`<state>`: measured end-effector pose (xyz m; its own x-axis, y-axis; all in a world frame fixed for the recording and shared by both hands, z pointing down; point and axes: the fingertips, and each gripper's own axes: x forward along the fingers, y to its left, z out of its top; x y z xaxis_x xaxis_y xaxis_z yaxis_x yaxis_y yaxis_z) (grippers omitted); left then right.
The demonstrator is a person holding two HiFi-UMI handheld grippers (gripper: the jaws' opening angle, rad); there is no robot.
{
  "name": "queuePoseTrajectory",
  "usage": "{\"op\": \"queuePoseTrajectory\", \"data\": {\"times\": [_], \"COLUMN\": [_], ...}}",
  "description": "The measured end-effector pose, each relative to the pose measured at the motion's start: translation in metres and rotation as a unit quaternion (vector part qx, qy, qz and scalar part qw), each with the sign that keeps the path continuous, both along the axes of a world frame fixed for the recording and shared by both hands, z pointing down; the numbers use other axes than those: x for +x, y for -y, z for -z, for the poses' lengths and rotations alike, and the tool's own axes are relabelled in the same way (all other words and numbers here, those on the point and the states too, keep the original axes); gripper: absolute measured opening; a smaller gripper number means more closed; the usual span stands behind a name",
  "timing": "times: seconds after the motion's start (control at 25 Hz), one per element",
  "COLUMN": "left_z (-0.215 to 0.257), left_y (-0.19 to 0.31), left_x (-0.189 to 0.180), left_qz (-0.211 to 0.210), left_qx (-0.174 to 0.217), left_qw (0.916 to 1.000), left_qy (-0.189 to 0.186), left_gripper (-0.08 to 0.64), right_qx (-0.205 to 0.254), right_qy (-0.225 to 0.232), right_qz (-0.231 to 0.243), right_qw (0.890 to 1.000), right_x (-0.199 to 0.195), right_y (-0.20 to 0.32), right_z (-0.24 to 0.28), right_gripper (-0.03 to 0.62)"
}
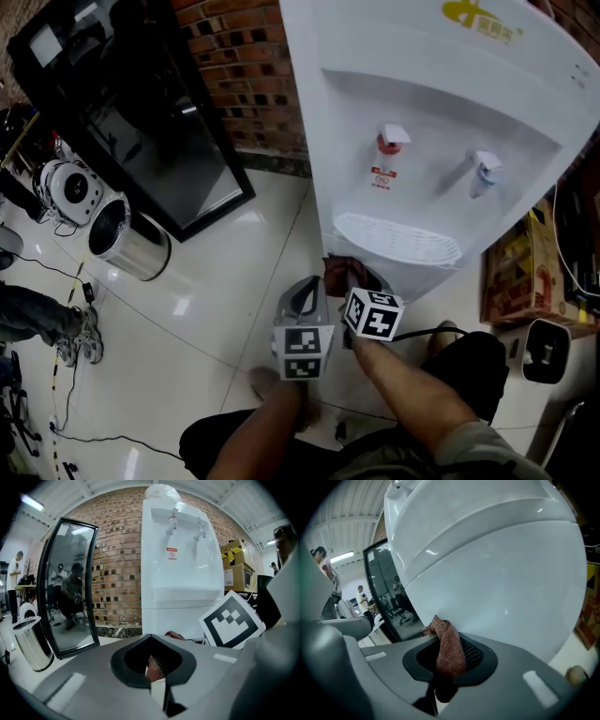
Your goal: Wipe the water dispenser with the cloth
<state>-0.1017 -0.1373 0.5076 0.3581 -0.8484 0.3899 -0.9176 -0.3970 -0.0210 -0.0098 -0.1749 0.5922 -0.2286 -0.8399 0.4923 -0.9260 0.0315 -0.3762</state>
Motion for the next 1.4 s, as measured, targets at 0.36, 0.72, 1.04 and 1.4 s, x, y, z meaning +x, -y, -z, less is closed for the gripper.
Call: {"op": "queuePoseTrajectory", "data": {"times": [0.36,0.72,1.04,1.4], "left_z": [0.012,0.010,0.010,-0.007], "left_y": [-0.005,-0.015,-0.022,-0.040], "left_x": [0.051,0.093,0.133,0.162], "left_qz": [-0.055,-0.095,-0.130,-0.169], "left_qx": [0.016,0.012,0.009,-0.004], "left_qw": [0.9983,0.9954,0.9914,0.9856], "left_qy": [0.000,-0.001,-0.005,0.010], "left_gripper": [0.000,0.000,0.000,0.000], "right_qx": [-0.002,-0.013,-0.017,-0.019], "right_qy": [-0.006,-0.025,-0.037,-0.031], "right_qz": [-0.011,-0.037,-0.063,-0.113], "right_qw": [1.000,0.999,0.997,0.993], "right_x": [0.051,0.113,0.157,0.202], "right_y": [-0.021,-0.045,-0.064,-0.077], "right_z": [0.013,0.012,0.017,0.020], "right_gripper": [0.075,0.074,0.074,0.074]}}
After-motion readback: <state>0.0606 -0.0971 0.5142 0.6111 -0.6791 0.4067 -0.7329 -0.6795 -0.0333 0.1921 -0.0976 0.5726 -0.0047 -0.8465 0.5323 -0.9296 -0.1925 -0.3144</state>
